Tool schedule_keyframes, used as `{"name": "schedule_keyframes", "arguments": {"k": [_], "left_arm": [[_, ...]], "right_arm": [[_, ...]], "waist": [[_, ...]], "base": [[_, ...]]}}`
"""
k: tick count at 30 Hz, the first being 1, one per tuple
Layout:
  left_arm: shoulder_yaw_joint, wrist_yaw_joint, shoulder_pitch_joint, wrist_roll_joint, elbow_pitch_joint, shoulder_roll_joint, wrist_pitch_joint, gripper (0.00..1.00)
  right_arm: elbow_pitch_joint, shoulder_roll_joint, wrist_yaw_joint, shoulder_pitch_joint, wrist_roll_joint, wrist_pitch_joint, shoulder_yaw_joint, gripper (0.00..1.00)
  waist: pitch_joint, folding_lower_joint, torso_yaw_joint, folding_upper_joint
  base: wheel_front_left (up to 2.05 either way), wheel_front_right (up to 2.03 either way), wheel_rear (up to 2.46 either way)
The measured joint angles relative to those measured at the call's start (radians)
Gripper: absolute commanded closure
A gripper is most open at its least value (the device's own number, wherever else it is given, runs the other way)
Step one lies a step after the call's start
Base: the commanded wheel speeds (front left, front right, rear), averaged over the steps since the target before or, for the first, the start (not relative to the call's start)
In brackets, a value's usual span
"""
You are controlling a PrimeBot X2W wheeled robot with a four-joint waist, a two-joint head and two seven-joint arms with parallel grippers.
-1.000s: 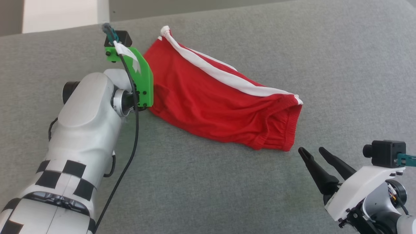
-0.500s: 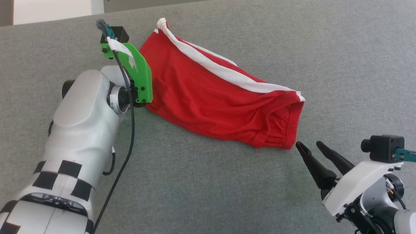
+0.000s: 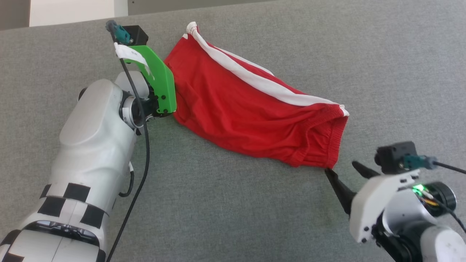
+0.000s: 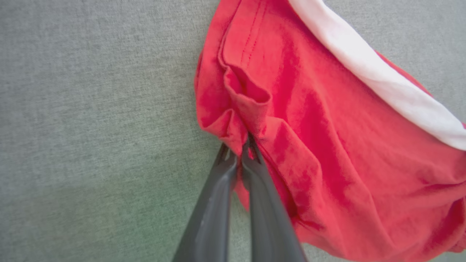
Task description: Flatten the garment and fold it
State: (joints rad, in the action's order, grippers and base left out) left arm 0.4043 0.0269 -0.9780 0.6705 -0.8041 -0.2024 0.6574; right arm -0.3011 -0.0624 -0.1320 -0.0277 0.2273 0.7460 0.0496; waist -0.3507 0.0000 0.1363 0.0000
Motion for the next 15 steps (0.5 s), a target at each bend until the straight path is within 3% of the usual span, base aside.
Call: {"name": "schedule_keyframes", "arguments": {"k": [7, 11, 15], "left_arm": [[0.001, 0.000, -0.001, 0.000, 0.022, -0.009, 0.006, 1.00], [0.005, 0.000, -0.001, 0.002, 0.039, -0.009, 0.007, 1.00], [0.007, 0.000, -0.001, 0.007, 0.047, -0.009, 0.007, 1.00]], "right_arm": [[0.112, 0.008, 0.000, -0.123, -0.120, 0.003, 0.048, 0.00], [0.233, 0.009, 0.000, -0.168, -0.137, 0.002, 0.073, 0.00], [0.278, 0.007, 0.000, -0.191, -0.130, 0.000, 0.099, 0.00]], "waist": [[-0.025, 0.0000, -0.003, 0.0000], [-0.038, 0.0000, -0.013, 0.0000], [-0.046, 0.0000, -0.023, 0.0000]], "base": [[0.00, 0.00, 0.00], [0.00, 0.00, 0.00], [0.00, 0.00, 0.00]]}}
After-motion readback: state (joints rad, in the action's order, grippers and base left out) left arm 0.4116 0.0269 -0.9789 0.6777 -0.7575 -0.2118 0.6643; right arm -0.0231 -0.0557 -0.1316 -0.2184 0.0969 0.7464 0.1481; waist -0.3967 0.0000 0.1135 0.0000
